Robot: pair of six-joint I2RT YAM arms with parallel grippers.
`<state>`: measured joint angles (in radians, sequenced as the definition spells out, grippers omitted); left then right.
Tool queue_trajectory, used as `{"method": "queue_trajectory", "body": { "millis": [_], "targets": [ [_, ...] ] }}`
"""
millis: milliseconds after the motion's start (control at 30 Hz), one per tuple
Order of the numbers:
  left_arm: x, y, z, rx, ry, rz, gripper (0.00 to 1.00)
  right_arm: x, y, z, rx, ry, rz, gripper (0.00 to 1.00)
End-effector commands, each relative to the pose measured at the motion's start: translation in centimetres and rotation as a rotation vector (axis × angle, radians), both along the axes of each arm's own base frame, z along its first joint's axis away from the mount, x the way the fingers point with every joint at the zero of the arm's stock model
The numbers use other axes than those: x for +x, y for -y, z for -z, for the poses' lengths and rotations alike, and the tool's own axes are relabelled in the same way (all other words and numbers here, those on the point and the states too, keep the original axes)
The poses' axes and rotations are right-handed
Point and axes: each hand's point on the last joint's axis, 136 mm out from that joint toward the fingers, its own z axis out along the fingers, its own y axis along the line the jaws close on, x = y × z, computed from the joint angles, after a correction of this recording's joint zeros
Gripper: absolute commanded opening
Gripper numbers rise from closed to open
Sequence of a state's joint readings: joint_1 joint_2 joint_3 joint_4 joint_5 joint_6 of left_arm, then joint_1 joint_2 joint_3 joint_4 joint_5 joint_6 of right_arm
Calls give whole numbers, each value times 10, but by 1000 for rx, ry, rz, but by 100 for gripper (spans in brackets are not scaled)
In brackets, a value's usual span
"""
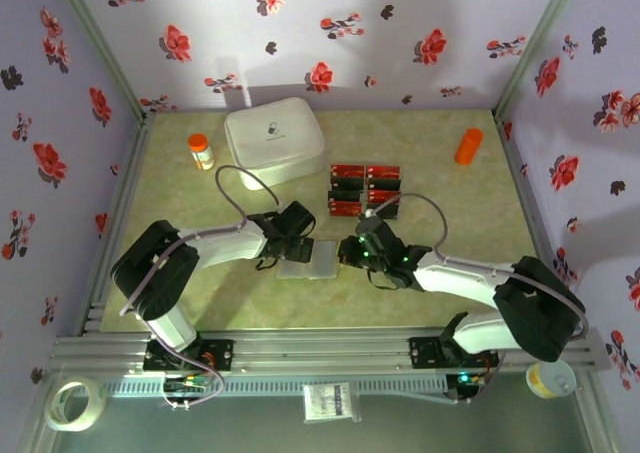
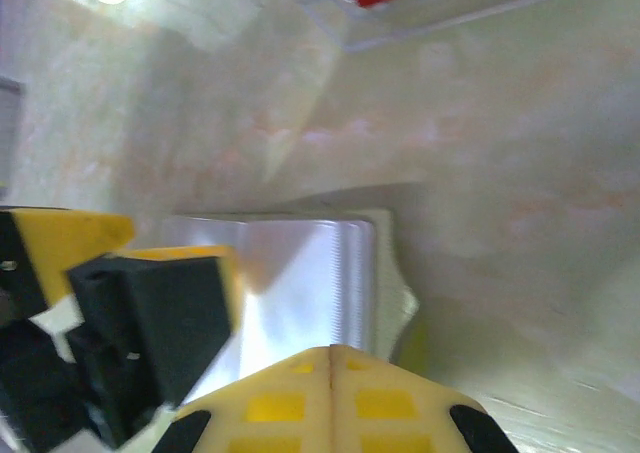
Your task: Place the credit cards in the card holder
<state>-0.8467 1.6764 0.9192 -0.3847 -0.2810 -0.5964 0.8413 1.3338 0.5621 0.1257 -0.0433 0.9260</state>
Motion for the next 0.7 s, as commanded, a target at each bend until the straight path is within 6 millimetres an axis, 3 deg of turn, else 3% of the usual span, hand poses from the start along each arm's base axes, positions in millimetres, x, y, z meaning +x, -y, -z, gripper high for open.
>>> {"method": "queue_trajectory", "body": {
  "millis": [0, 233, 433, 667],
  "targets": [
    [-4, -1, -2, 6, 2, -7, 100, -3, -21, -4, -22, 7, -80, 0],
    [-1, -1, -10, 9, 16, -5, 100, -3, -44, 25, -41, -38, -111, 0],
    [-1, -4, -26, 4, 39, -6, 100, -10, -35, 54, -62, -81, -81, 0],
    [-11, -21, -22, 12, 44, -36, 100, -14, -23, 59, -66, -90, -48, 0]
  ]
}}
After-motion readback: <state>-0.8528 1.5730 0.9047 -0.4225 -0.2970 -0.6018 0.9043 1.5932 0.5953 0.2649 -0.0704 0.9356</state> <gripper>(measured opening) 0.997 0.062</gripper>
